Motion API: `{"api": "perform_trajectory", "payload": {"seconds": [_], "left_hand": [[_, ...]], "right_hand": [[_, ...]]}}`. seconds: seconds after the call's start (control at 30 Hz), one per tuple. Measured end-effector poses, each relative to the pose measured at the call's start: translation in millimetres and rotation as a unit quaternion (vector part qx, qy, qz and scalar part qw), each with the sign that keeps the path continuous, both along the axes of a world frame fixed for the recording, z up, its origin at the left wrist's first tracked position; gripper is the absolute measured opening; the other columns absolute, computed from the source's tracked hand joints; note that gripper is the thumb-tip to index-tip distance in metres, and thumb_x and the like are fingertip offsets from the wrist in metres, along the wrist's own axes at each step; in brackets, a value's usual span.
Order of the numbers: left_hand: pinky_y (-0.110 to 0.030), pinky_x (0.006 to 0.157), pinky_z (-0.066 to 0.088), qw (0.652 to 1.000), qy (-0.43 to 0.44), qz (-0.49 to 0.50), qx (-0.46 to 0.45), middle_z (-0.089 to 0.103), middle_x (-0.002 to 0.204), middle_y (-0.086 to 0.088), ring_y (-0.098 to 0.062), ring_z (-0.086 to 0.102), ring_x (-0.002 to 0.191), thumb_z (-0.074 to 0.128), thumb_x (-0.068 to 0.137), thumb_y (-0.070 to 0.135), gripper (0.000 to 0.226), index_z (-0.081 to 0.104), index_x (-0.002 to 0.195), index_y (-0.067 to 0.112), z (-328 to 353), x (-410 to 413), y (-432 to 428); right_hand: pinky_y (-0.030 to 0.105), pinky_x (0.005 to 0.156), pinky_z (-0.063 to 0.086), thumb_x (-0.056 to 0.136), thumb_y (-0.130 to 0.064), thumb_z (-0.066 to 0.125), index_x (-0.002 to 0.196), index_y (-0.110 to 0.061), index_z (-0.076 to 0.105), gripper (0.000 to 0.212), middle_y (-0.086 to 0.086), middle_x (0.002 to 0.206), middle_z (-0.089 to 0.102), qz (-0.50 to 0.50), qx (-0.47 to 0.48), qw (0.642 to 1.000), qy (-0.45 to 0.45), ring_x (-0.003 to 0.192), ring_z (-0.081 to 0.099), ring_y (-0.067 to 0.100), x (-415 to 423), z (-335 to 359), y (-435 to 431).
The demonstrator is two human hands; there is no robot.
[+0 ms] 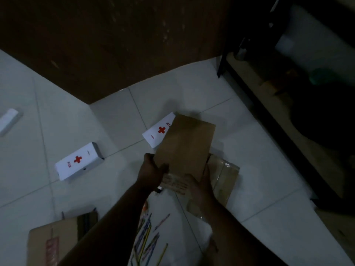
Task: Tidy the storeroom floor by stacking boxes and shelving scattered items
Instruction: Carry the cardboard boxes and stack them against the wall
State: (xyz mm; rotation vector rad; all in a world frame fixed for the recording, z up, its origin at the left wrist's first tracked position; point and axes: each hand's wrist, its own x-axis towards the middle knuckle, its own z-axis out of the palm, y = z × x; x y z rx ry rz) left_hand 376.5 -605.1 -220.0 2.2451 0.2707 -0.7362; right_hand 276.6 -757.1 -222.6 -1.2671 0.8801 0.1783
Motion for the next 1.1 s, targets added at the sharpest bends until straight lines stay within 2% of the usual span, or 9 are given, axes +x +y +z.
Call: {"api": "perform_trajectory", "payload": {"seconds": [0.13,0.3,0.4,0.47,0.63,0.73,0.8,0.97,1.1], "left_hand": [[-0.031,0.066,0.054,0.993,-0.061,0.066,-0.077,0.065,0.113,0.002,-0.010,0.066,0.085,0.069,0.093,0.043,0.044,0.046,0.124,0.023,106,-4,-8],[-0.016,0.067,0.052,0.966,-0.160,0.080,-0.185,0.061,0.119,0.014,0.004,0.065,0.091,0.068,0.095,0.038,0.032,0.053,0.123,0.033,264,-20,-20],[-0.020,0.081,0.052,0.954,-0.203,0.068,-0.209,0.054,0.124,0.013,0.006,0.059,0.103,0.068,0.093,0.044,0.038,0.052,0.126,0.034,359,-46,-26],[-0.007,0.078,0.048,0.946,-0.222,0.062,-0.226,0.050,0.122,0.012,0.014,0.055,0.103,0.068,0.094,0.041,0.040,0.051,0.129,0.032,422,-70,-30],[0.000,0.073,0.045,0.934,-0.224,0.047,-0.275,0.050,0.124,0.009,0.021,0.054,0.099,0.069,0.096,0.033,0.043,0.054,0.136,0.029,561,-133,-34],[-0.015,0.080,0.054,0.924,-0.224,0.018,-0.310,0.062,0.126,0.009,0.004,0.063,0.105,0.069,0.095,0.031,0.041,0.057,0.134,0.031,626,-168,-38],[-0.013,0.072,0.054,0.914,-0.225,-0.009,-0.338,0.066,0.118,0.009,0.001,0.066,0.099,0.067,0.096,0.024,0.038,0.058,0.133,0.027,661,-193,-45],[-0.005,0.068,0.049,0.895,-0.206,-0.075,-0.388,0.064,0.116,0.017,0.010,0.063,0.096,0.067,0.096,0.022,0.041,0.053,0.134,0.028,718,-263,-75],[-0.013,0.075,0.053,0.882,-0.176,-0.139,-0.414,0.065,0.112,0.029,0.008,0.064,0.100,0.070,0.094,0.026,0.045,0.049,0.133,0.036,735,-313,-97]], "right_hand": [[0.013,0.066,0.054,0.097,-0.016,0.069,0.152,-0.039,0.035,0.069,-0.004,0.139,0.059,-0.007,-0.017,1.000,-0.023,0.106,0.064,0.006,12,94,-17],[0.017,0.075,0.047,0.099,-0.033,0.064,0.146,-0.053,0.034,0.059,-0.024,0.126,0.047,-0.050,-0.069,0.995,-0.058,0.106,0.054,0.000,-5,248,-31],[0.032,0.085,0.056,0.093,-0.046,0.065,0.147,-0.052,0.041,0.059,-0.018,0.126,0.049,-0.106,-0.102,0.987,-0.064,0.109,0.059,0.004,-33,345,-28],[0.041,0.093,0.056,0.086,-0.057,0.061,0.148,-0.051,0.042,0.065,-0.015,0.126,0.051,-0.143,-0.148,0.976,-0.071,0.108,0.060,0.003,-58,406,-21],[0.039,0.101,0.054,0.094,-0.046,0.062,0.148,-0.047,0.046,0.056,-0.016,0.135,0.056,-0.228,-0.203,0.943,-0.135,0.114,0.061,0.000,-122,542,-6],[0.038,0.103,0.054,0.093,-0.045,0.063,0.151,-0.047,0.043,0.061,-0.020,0.134,0.063,-0.252,-0.211,0.929,-0.170,0.116,0.064,0.003,-166,611,-8],[0.034,0.100,0.056,0.099,-0.035,0.064,0.153,-0.043,0.042,0.059,-0.021,0.129,0.065,-0.268,-0.216,0.919,-0.192,0.109,0.066,-0.003,-196,650,-15],[0.040,0.103,0.055,0.100,-0.025,0.065,0.150,-0.039,0.049,0.054,-0.017,0.129,0.068,-0.317,-0.242,0.891,-0.216,0.113,0.067,0.003,-277,714,-35],[0.045,0.103,0.055,0.094,-0.032,0.066,0.147,-0.038,0.052,0.055,-0.015,0.131,0.068,-0.362,-0.285,0.863,-0.209,0.117,0.066,0.007,-343,738,-46]]}}
